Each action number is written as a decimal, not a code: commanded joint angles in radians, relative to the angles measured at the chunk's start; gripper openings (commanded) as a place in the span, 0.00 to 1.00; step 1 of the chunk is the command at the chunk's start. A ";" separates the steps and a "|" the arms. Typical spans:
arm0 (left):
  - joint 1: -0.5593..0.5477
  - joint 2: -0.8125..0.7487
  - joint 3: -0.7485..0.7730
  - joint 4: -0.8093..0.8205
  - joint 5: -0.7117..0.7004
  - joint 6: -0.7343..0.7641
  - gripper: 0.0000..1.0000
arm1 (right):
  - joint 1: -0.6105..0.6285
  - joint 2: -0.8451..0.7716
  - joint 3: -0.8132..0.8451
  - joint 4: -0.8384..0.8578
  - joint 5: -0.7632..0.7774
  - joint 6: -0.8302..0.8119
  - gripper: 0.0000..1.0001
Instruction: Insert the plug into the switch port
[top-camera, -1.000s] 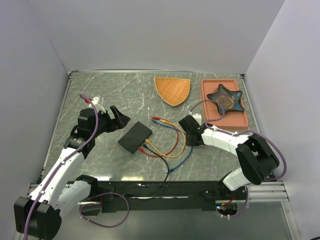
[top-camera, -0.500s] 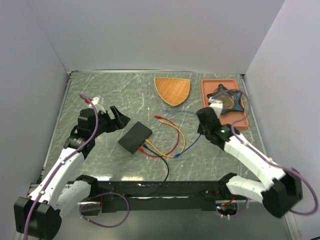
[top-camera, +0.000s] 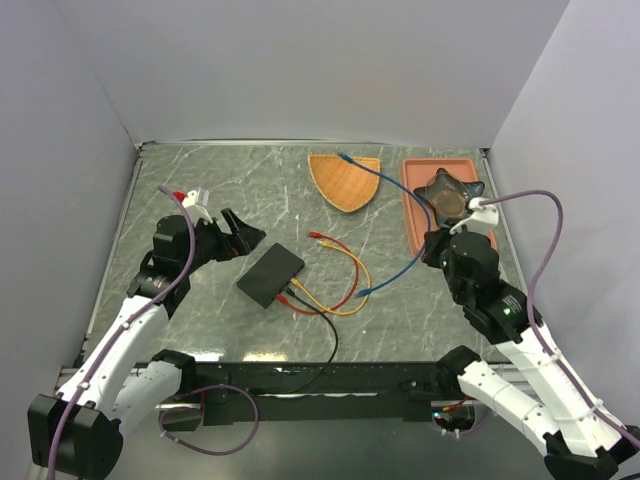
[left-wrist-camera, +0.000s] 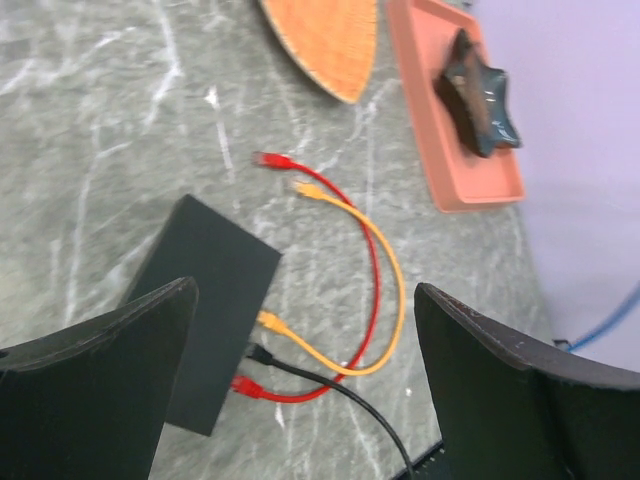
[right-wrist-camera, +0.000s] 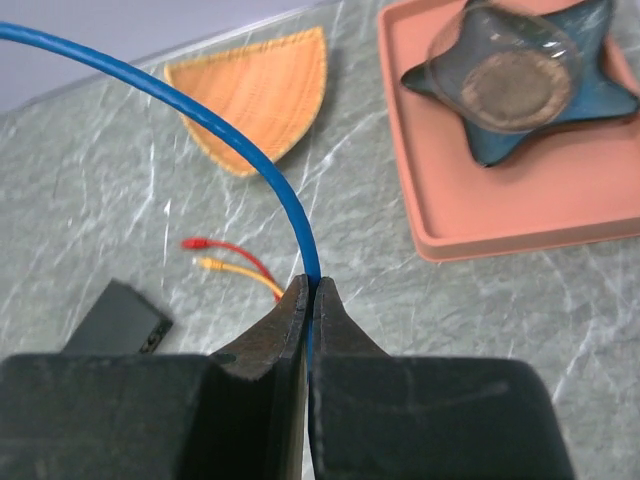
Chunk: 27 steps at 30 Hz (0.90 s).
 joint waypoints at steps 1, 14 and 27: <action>0.002 -0.031 0.001 0.104 0.098 -0.031 0.96 | -0.002 0.050 0.012 0.043 -0.109 -0.052 0.00; 0.002 -0.048 -0.019 0.216 0.231 -0.060 0.97 | 0.009 0.160 -0.087 0.201 -0.545 -0.262 0.00; 0.002 -0.080 0.013 0.092 0.110 -0.012 0.96 | 0.019 0.485 0.055 0.039 -0.508 -0.340 0.69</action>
